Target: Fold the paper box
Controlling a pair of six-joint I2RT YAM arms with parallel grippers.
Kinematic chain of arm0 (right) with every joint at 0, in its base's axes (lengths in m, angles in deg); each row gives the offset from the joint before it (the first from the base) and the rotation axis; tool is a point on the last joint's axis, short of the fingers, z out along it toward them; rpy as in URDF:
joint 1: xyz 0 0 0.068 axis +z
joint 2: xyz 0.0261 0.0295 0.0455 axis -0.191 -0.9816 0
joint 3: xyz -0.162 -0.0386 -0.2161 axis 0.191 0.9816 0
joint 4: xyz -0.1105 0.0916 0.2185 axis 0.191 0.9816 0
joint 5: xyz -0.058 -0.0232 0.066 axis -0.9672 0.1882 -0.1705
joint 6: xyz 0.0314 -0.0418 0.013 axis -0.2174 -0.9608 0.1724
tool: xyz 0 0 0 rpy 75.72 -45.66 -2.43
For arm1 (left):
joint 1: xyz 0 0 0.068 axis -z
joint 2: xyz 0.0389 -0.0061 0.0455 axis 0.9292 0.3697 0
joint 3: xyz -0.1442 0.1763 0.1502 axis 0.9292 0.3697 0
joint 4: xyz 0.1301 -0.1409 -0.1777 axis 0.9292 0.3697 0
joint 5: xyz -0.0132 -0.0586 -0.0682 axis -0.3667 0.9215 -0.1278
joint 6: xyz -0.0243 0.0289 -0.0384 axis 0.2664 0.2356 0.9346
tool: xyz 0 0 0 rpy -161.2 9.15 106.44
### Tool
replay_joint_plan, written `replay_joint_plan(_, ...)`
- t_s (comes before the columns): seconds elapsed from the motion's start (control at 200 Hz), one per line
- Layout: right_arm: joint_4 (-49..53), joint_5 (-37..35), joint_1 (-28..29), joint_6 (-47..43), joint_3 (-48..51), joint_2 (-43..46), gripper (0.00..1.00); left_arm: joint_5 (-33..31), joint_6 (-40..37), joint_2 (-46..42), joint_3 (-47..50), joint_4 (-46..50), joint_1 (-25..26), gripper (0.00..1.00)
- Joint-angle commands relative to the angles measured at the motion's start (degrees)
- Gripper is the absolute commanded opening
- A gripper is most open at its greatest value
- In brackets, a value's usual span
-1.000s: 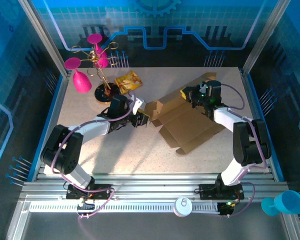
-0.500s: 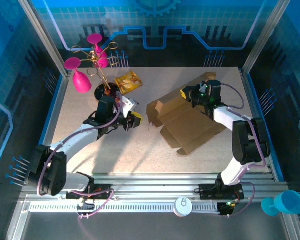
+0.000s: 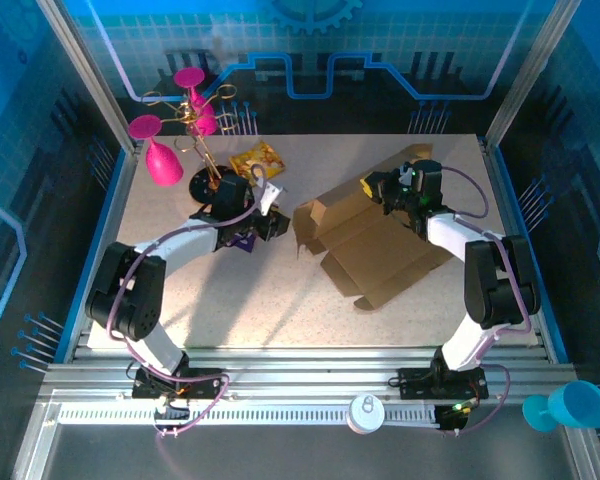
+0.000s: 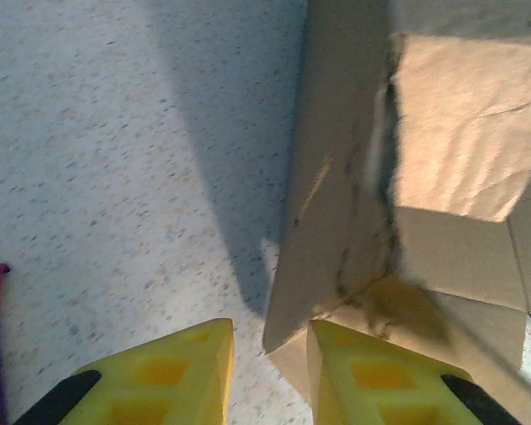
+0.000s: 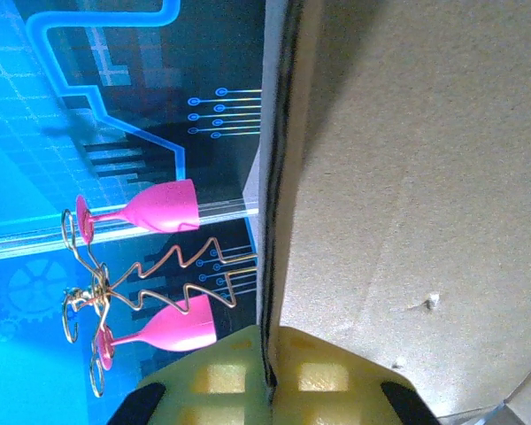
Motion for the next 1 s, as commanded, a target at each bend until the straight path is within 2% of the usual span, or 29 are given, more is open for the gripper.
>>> replay_joint_plan(0.0,-2.1,1.2,-0.8,0.4,-0.7,-1.3,0.00,4.0,-1.6,1.8,-1.4,-0.1,1.7,0.30)
replay_joint_plan(0.345,-4.2,1.9,-0.8,0.8,-0.7,-2.2,0.00,5.9,-2.3,3.3,-2.3,-3.6,5.2,0.30)
replay_joint_plan(0.835,-6.4,2.4,-0.7,1.7,-0.3,-2.4,0.00,4.1,-0.1,5.9,-4.2,-8.2,9.4,0.30)
replay_joint_plan(0.996,-7.6,2.4,-0.6,2.0,0.3,-2.3,0.00,1.5,0.2,7.0,-5.3,-8.1,10.5,0.31)
